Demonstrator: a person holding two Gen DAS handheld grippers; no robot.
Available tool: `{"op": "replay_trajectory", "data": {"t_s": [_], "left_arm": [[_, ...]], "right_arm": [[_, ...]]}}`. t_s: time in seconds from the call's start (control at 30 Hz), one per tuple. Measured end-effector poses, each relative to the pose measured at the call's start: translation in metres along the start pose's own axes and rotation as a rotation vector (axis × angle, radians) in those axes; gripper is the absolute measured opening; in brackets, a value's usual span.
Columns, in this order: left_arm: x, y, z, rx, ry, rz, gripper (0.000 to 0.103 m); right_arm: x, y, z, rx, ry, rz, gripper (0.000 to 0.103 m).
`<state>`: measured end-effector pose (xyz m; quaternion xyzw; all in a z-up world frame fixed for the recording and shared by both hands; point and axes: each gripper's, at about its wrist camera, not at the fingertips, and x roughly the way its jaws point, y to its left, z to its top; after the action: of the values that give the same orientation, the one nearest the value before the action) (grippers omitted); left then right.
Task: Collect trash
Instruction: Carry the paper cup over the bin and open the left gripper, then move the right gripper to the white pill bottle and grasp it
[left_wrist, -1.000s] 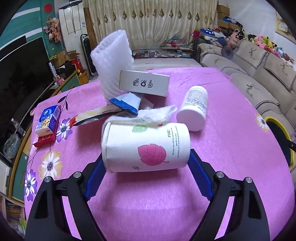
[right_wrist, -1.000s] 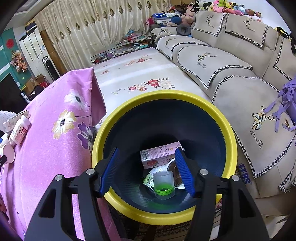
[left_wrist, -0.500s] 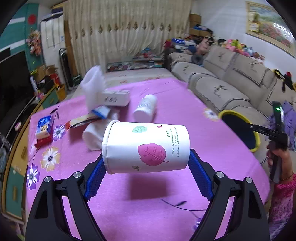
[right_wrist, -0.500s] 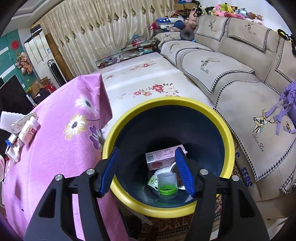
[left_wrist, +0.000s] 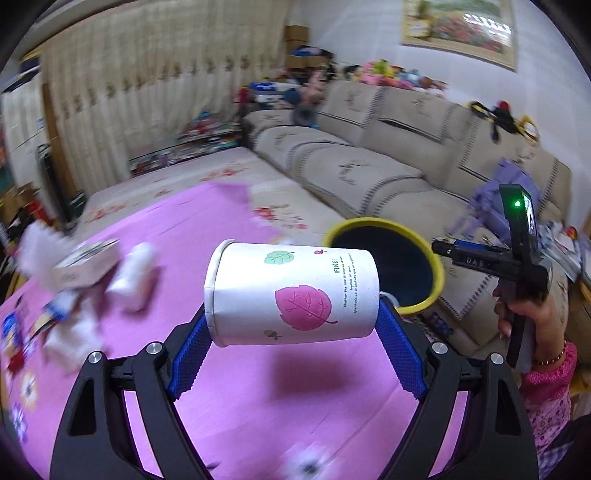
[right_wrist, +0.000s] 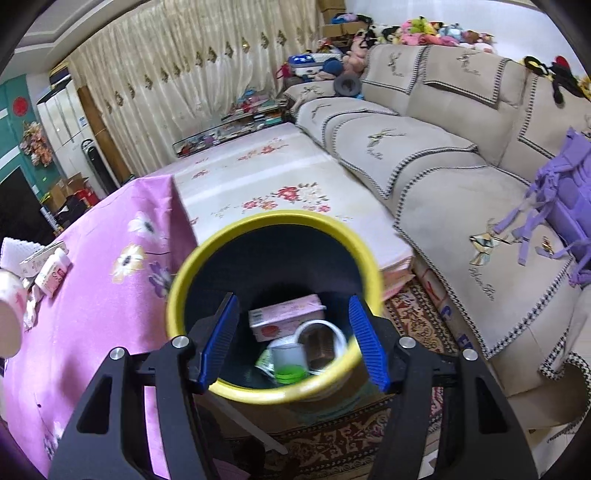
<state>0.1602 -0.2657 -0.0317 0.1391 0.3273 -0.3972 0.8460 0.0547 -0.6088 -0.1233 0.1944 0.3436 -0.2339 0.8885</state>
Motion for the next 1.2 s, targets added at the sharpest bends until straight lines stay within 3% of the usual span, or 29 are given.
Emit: {"op": "replay_trajectory", "data": {"t_s": [0.23,0.43,0.77,0.97,1.2], "left_arm": [[0.065,-0.060,0.034,0.071,0.030,-0.085,0.084],[0.123,-0.092,0.058,0.072,0.081,-0.141,0.084],[0.196,-0.130,0.070,0.103,0.132,-0.138,0.084],[0.188,-0.122,0.070,0.077,0.114,-0.135,0.085],[0.122,-0.069,0.054,0.024,0.025,-0.080,0.089]], "right_arm": [[-0.016,-0.042,-0.007,0.050,-0.016,-0.040,0.059],[-0.019,-0.063,-0.010,0.078,-0.023,-0.047,0.059],[-0.020,-0.083,-0.014,0.110,-0.016,-0.059,0.059],[-0.019,-0.087,-0.014,0.116,-0.015,-0.060,0.059],[-0.016,-0.076,-0.013,0.095,-0.007,-0.046,0.059]]}}
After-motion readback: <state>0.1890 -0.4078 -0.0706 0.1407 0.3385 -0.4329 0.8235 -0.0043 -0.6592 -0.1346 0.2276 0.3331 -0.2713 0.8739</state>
